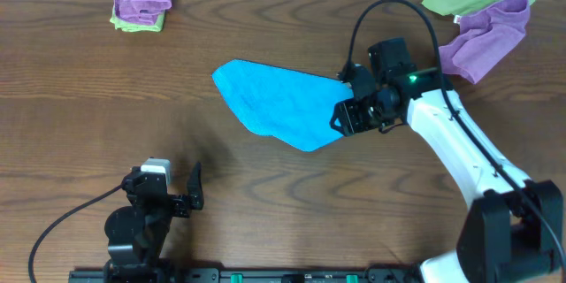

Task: Fold the cloth
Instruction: 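Drag the blue cloth toward the table center with the right gripper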

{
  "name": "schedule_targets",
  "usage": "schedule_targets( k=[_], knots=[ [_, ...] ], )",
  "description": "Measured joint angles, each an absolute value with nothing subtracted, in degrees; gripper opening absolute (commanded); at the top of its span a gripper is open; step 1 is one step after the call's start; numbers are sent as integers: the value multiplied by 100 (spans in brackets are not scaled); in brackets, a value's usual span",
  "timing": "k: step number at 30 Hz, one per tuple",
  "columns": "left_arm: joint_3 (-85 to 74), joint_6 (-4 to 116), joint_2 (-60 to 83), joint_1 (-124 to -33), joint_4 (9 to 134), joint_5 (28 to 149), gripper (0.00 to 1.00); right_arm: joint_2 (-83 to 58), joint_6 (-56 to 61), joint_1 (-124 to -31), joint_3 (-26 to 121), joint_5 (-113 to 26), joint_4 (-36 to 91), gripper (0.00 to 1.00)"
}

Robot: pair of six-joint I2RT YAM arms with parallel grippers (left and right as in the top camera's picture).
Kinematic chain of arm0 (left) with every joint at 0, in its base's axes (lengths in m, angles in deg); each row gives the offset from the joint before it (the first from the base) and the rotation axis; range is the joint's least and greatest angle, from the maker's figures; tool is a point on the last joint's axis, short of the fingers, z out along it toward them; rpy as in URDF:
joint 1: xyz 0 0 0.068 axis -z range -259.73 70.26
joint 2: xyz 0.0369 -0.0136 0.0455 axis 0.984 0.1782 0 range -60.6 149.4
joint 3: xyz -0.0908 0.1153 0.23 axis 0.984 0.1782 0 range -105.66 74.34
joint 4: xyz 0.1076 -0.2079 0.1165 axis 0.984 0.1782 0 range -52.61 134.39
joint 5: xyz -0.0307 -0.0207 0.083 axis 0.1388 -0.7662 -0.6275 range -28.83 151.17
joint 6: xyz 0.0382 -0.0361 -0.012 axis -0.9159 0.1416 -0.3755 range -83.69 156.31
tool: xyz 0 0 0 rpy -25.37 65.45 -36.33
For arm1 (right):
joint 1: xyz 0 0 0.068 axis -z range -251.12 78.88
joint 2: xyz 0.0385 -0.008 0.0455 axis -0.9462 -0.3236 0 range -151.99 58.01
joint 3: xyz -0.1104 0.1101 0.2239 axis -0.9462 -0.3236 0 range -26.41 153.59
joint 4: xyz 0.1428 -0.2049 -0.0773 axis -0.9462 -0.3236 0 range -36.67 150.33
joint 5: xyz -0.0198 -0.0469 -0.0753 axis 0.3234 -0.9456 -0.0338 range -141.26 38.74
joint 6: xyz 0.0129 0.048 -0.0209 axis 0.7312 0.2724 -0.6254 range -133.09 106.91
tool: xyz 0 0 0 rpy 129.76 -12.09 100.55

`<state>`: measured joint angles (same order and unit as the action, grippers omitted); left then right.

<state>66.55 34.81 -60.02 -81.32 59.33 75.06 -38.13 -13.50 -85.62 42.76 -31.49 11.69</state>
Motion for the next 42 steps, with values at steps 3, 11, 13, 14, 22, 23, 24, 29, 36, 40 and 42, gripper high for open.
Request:
schedule_targets(
  k=[3,11,13,14,22,23,24,29,36,40,42],
  knots=[
    [6655,3481,-6002,-8132,5933,7506,95,-4036,-1225,-8297,4241,-3402,1377,54],
    [6655,3481,-6002,-8132,5933,7506,95,-4934,-1089,-7710,4232,-3542,1405,46],
    [6655,3481,-6002,-8134,5933,7506,95,-5015,-1074,-7600,4230,-3540,1440,47],
    [6655,3481,-6002,-8132,5933,7506,95,-5037,-1074,-7532,4230,-3534,1466,47],
    [6655,3481,-6002,-8132,5933,7506,95,-5037,-1072,-7167,4230,-3479,1770,49],
    [6655,3481,-6002,-8132,5933,7506,95,-5037,-1072,-7172,4230,-3435,1825,50],
    [6655,3481,-6002,-8132,5933,7506,95,-5037,-1070,-7172,4230,-3378,1906,50],
    [6655,3481,-6002,-8132,5933,7506,95,-5052,-1072,-7172,4230,-3107,2102,50],
    [6655,3481,-6002,-8134,5933,7506,95,-5314,-1072,-7172,4230,-2996,2142,49],
    [6655,3481,-6002,-8132,5933,7506,95,-5386,-1063,-7172,4230,-2959,2207,39],
    [6655,3481,-6002,-8132,5933,7506,95,-5410,-1035,-7172,4230,-2926,2251,33]
  ],
)
